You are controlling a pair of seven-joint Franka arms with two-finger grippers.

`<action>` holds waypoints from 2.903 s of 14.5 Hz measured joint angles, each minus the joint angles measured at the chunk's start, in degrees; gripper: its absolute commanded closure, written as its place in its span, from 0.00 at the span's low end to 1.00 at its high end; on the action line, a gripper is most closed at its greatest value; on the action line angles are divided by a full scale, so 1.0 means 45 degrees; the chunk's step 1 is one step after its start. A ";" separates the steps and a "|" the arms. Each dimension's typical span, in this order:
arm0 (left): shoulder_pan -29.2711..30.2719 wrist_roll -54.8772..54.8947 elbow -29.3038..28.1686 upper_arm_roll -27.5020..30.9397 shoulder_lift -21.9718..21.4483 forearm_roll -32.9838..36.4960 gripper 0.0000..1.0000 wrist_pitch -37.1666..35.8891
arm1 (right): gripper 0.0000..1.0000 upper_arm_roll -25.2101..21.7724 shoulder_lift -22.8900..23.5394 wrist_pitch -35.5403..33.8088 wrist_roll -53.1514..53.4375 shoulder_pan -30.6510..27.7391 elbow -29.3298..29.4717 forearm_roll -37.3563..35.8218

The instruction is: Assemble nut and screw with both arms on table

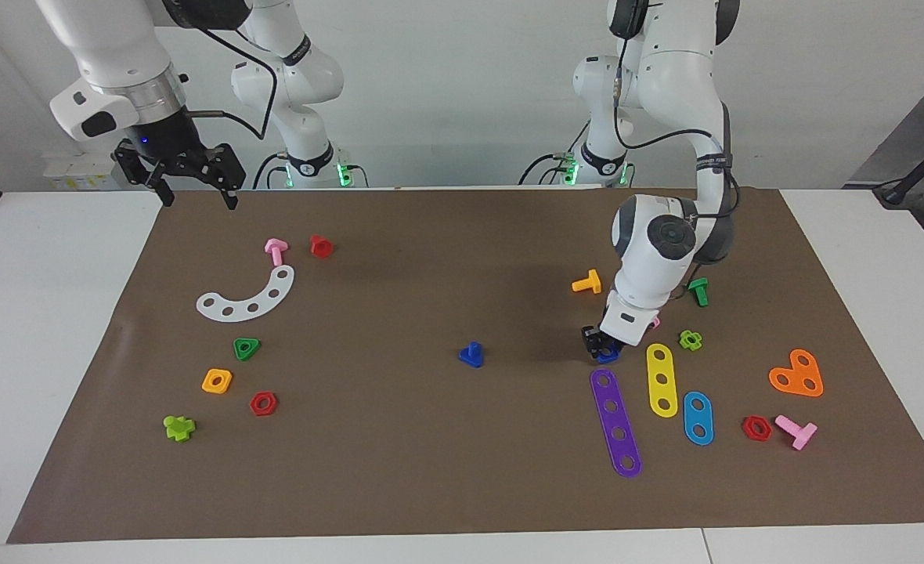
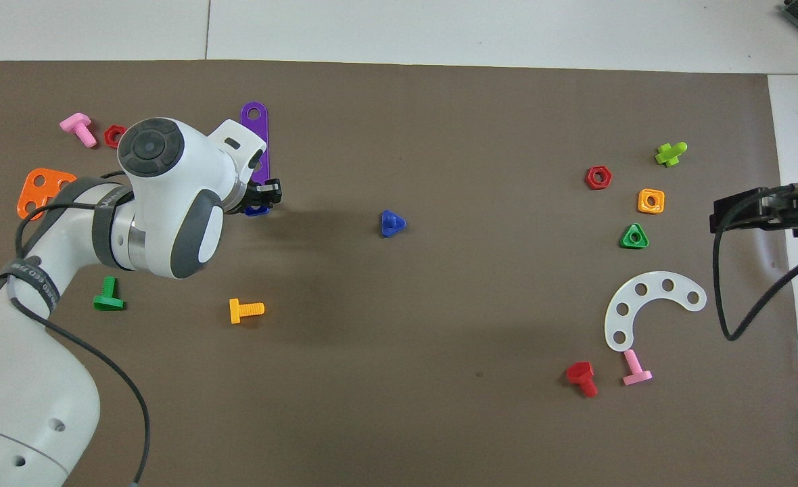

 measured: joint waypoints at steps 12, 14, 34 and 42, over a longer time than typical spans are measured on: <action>-0.3013 -0.0572 0.4263 -0.0031 0.1887 -0.1397 0.70 -0.2768 | 0.00 0.0034 -0.0188 0.0052 0.0002 -0.0270 -0.0319 0.0032; -0.3327 -0.0805 0.4319 -0.0033 0.1967 -0.1483 0.70 -0.2769 | 0.00 0.0030 -0.0189 0.0052 0.0002 -0.0277 -0.0320 0.0038; -0.3626 -0.1295 0.5484 0.0088 0.3019 -0.1520 0.71 -0.3284 | 0.00 0.0033 -0.0278 0.0041 0.0007 -0.0271 -0.0332 0.0053; -0.3626 -0.1296 0.5538 0.0089 0.3218 -0.1520 0.72 -0.3286 | 0.00 0.0033 -0.0279 0.0041 0.0007 -0.0271 -0.0332 0.0054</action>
